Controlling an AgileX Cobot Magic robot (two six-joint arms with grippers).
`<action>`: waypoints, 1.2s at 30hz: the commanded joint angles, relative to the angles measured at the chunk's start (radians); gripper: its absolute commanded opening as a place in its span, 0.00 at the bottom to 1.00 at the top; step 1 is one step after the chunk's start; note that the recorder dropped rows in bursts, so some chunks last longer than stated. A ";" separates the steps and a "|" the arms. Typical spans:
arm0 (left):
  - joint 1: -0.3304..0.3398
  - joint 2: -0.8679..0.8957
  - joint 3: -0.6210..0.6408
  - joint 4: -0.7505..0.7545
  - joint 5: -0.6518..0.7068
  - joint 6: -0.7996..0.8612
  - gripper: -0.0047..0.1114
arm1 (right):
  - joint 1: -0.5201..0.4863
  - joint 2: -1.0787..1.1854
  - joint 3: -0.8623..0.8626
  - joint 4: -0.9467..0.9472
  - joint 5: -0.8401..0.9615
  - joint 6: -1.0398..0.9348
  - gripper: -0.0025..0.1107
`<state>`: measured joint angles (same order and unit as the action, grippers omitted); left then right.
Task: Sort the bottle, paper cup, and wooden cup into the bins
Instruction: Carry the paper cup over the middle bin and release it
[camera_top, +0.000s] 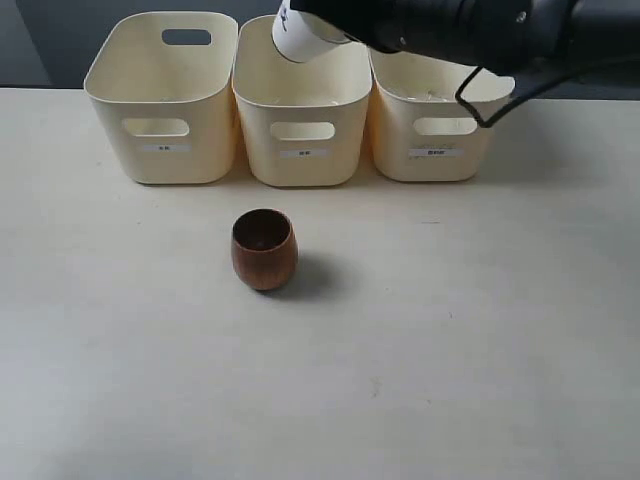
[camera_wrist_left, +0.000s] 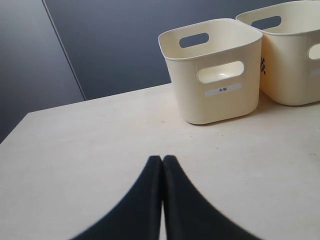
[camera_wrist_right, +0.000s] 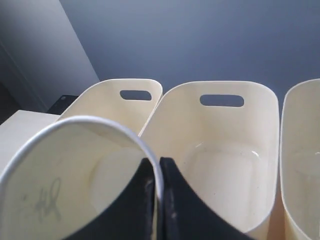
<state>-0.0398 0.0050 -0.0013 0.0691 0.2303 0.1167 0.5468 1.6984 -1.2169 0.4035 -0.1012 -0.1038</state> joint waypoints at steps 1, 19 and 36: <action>-0.003 -0.005 0.001 0.000 -0.005 -0.002 0.04 | 0.001 0.066 -0.076 -0.006 -0.011 -0.008 0.02; -0.003 -0.005 0.001 0.000 -0.005 -0.002 0.04 | -0.070 0.303 -0.287 0.080 -0.036 -0.008 0.02; -0.003 -0.005 0.001 0.000 -0.003 -0.002 0.04 | -0.070 0.403 -0.298 0.028 -0.149 -0.036 0.20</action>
<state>-0.0398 0.0050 -0.0013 0.0691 0.2303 0.1167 0.4818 2.0923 -1.5083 0.4457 -0.2283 -0.1318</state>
